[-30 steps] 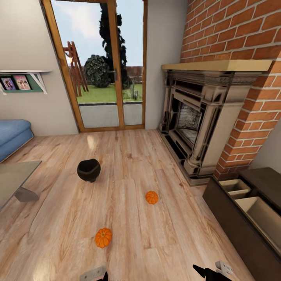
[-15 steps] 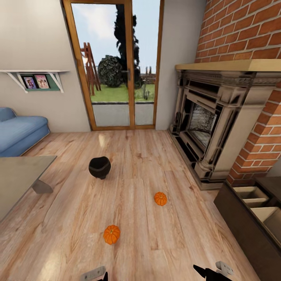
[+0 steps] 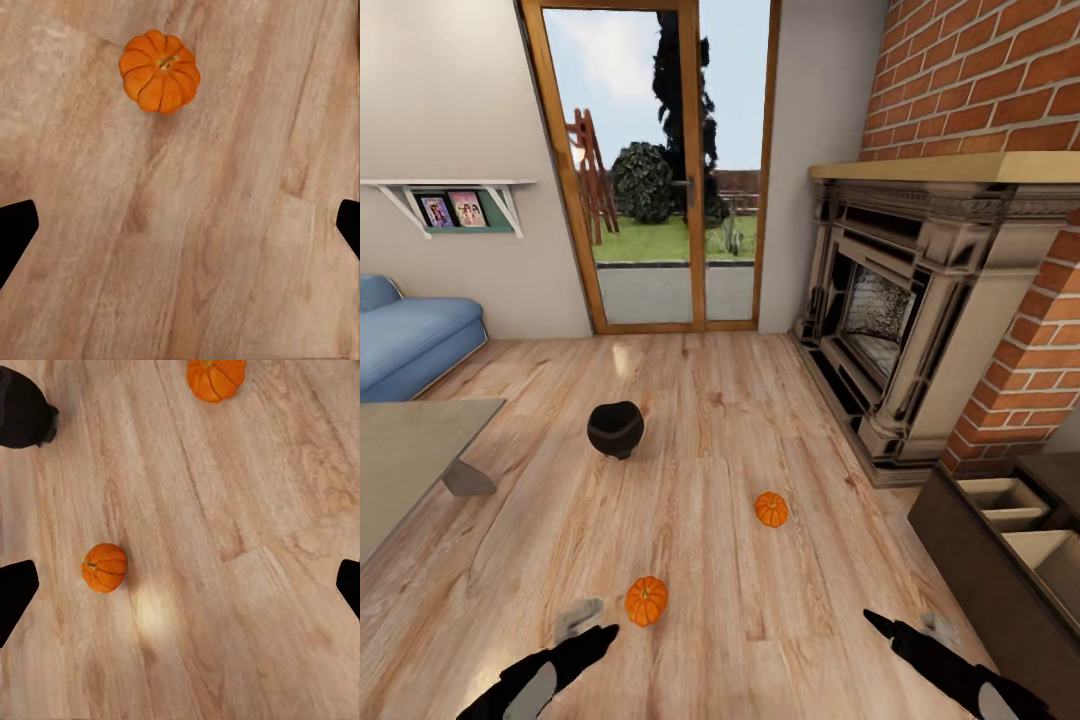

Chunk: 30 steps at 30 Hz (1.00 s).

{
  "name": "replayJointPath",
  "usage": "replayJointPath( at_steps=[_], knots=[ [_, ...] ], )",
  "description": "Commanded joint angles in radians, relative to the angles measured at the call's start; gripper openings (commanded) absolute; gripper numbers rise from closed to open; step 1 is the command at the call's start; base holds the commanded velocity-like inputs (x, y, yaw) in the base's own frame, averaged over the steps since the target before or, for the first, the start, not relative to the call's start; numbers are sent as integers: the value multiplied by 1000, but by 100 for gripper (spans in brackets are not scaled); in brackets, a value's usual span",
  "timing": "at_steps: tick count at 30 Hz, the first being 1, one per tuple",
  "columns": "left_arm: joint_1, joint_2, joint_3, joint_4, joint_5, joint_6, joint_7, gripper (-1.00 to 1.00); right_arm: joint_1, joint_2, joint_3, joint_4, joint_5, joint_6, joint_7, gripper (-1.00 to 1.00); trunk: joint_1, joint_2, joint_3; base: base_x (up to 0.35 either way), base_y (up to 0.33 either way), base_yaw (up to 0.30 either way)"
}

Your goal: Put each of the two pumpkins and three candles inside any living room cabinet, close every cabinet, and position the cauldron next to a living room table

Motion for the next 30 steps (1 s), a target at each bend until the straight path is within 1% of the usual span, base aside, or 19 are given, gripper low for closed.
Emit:
replayJointPath(
  at_steps=[1, 2, 4, 6, 7, 8, 9, 10, 11, 12, 14, 17, 20, 24, 30],
  knots=[
    [-35, 9, -4, 75, 19, -17, -58, 100, -2, -2, -11, -43, -7, 49, 40, 100, 0, 0, -1, 0, 0, 0],
    [-56, 14, -3, 123, 28, -39, -93, 100, -3, -4, -17, -76, -7, 76, 84, 100, 0, 0, -1, 0, 0, 0],
    [-78, 18, -2, 175, 36, -63, -130, 100, -4, -8, -24, -111, -6, 109, 162, 100, 0, 0, -1, 0, 0, 0],
    [-86, 19, -1, 195, 39, -70, -145, 100, -4, -15, -35, -123, -6, 119, 195, 100, 0, 0, -1, 0, 0, 0],
    [-87, 20, -1, 199, 40, -72, -149, 100, -4, -16, -42, -125, -6, 122, 203, 100, 0, 0, -1, 0, 0, 0],
    [-91, 22, 7, 210, 43, -69, -173, 100, -4, -22, -79, -134, -5, 133, 225, 100, 0, 0, -1, 0, 0, 0],
    [-91, 24, 11, 213, 44, -67, -204, 100, -3, -23, -87, -136, -4, 133, 229, 100, 0, 0, -1, 0, 0, 0],
    [-92, 24, 12, 213, 44, -67, -216, 100, -3, -23, -89, -136, -4, 133, 230, 100, 0, 0, -1, 0, 0, 0],
    [-92, 25, 13, 214, 44, -65, -244, 100, -3, -23, -91, -137, -4, 133, 231, 100, 0, 0, -1, 0, 0, 0],
    [-92, 26, 15, 215, 44, -57, -270, 100, -3, -23, -92, -137, -4, 133, 232, 100, 0, 0, -1, 0, 0, 0],
    [-92, 29, 18, 215, 46, -33, -298, 100, -3, -23, -94, -138, -4, 133, 233, 100, 0, 0, -1, 0, 0, 0],
    [-90, 34, 33, 210, 57, -13, -320, 100, -2, -24, -95, -138, -5, 133, 236, 100, 0, 0, -1, 0, 0, 0],
    [-88, 37, 47, 207, 64, -11, -349, 100, -2, -24, -95, -138, -4, 133, 270, 100, 0, 0, -1, 0, 0, 0],
    [-88, 39, 52, 209, 66, -16, -354, 100, -2, -25, -95, -138, -1, 134, 311, 100, 0, 0, -1, 0, 0, 0],
    [-87, 37, 55, 208, 68, -30, -359, 100, -2, -25, -95, -138, 0, 136, 325, 100, 0, 0, -1, 0, 0, 0]
  ],
)
